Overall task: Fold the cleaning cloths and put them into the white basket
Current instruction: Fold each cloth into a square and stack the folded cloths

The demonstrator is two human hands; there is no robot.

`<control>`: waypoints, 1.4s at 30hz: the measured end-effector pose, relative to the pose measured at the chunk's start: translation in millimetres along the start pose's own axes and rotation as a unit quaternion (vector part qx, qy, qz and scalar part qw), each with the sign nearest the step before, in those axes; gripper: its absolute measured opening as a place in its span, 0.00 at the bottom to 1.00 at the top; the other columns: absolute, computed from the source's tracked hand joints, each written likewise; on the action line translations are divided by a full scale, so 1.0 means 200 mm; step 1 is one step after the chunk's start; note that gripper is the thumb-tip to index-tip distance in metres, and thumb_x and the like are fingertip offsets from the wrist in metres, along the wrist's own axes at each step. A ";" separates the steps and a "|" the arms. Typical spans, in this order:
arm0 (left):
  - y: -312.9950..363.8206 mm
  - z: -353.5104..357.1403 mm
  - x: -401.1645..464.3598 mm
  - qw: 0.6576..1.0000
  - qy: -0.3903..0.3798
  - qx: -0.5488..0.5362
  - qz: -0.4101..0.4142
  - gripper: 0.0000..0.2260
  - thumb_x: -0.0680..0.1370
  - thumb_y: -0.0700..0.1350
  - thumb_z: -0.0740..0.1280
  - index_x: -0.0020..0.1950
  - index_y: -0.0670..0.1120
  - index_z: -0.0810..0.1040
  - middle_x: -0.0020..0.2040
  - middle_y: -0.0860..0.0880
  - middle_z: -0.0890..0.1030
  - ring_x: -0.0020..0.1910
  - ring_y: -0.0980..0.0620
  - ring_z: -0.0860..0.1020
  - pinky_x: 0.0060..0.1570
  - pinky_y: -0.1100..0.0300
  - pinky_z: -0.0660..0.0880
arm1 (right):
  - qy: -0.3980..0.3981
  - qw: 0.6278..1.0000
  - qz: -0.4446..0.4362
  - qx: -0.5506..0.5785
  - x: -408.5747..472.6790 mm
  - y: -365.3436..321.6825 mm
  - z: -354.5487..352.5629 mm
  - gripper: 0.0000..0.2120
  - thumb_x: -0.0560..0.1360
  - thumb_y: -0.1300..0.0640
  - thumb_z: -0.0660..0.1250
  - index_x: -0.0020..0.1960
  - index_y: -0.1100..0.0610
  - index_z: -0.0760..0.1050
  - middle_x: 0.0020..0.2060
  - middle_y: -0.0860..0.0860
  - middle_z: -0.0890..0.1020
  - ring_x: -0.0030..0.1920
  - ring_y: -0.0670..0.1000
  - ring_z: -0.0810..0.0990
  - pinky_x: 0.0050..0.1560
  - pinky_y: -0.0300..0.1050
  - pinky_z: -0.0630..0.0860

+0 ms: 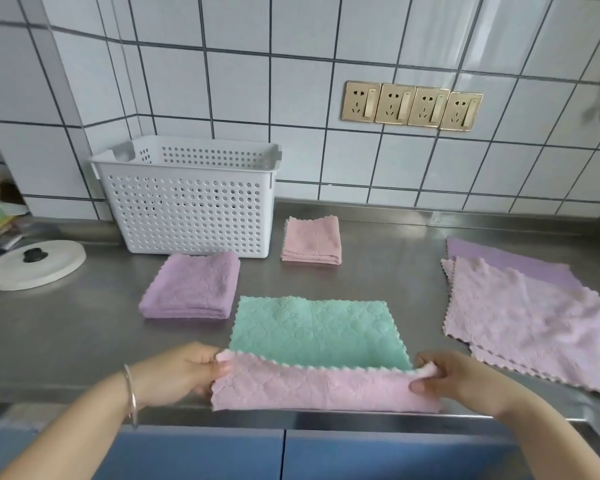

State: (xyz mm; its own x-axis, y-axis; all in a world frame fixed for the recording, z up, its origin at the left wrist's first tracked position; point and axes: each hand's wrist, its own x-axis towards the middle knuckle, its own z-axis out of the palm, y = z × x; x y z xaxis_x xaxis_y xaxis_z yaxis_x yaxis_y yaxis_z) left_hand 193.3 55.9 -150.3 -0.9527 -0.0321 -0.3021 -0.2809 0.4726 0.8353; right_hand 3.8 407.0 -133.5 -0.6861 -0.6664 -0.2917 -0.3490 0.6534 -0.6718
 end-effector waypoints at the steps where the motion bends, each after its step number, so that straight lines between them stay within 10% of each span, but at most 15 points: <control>1: 0.00 -0.01 0.02 1.000 0.011 -0.010 -0.016 0.20 0.80 0.47 0.60 0.27 0.51 0.72 0.25 0.59 0.71 0.27 0.63 0.68 0.36 0.68 0.68 | -0.006 1.000 0.000 0.014 0.01 -0.01 -0.01 0.10 0.69 0.51 0.73 0.36 0.51 0.73 0.28 0.44 0.67 0.30 0.44 0.65 0.33 0.39 0.59; 9: 0.02 -0.09 0.36 0.973 0.212 0.022 -0.087 0.12 0.79 0.45 0.61 0.36 0.43 0.72 0.30 0.48 0.72 0.33 0.49 0.70 0.36 0.56 0.63 | 0.138 0.986 0.049 0.077 0.29 -0.09 0.01 0.08 0.75 0.58 0.66 0.37 0.57 0.73 0.30 0.50 0.73 0.30 0.49 0.70 0.30 0.39 0.67; 14: 0.07 -0.04 0.47 0.931 0.304 0.148 -0.135 0.15 0.81 0.47 0.56 0.55 0.38 0.77 0.55 0.37 0.80 0.56 0.41 0.77 0.51 0.56 0.70 | 0.204 0.975 0.087 0.023 0.46 -0.09 0.03 0.15 0.75 0.58 0.65 0.31 0.54 0.66 0.27 0.50 0.72 0.31 0.52 0.69 0.30 0.43 0.64; 19: 0.08 0.04 0.52 0.885 0.390 0.208 -0.145 0.14 0.81 0.47 0.56 0.53 0.39 0.76 0.55 0.38 0.80 0.55 0.38 0.78 0.48 0.53 0.72 | 0.256 0.962 0.096 -0.019 0.49 -0.09 0.07 0.05 0.76 0.56 0.63 0.41 0.54 0.72 0.48 0.58 0.82 0.47 0.58 0.76 0.40 0.43 0.65; 32: 0.09 0.05 0.58 0.863 0.388 0.264 -0.187 0.15 0.81 0.50 0.56 0.58 0.41 0.73 0.57 0.40 0.80 0.57 0.39 0.78 0.49 0.52 0.74 | 0.292 0.942 0.157 -0.047 0.56 -0.08 0.11 0.13 0.76 0.51 0.61 0.56 0.57 0.76 0.54 0.58 0.80 0.54 0.60 0.77 0.43 0.45 0.68; 42: 0.13 0.10 0.49 0.870 0.440 0.196 -0.106 0.14 0.78 0.49 0.62 0.58 0.42 0.68 0.54 0.42 0.81 0.53 0.39 0.79 0.46 0.51 0.75 | 0.325 0.928 0.183 -0.027 0.54 -0.12 0.14 0.08 0.74 0.54 0.61 0.48 0.57 0.65 0.50 0.59 0.80 0.50 0.61 0.78 0.42 0.46 0.67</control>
State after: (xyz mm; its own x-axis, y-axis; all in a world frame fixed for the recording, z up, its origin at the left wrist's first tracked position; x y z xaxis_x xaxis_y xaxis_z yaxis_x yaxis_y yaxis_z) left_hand 94.6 82.6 -167.0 -0.6523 -0.7357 0.1823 -0.5646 0.6321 0.5308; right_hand -44.2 309.2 -167.6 -0.9986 -0.0510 -0.0099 -0.0363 0.8215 -0.5691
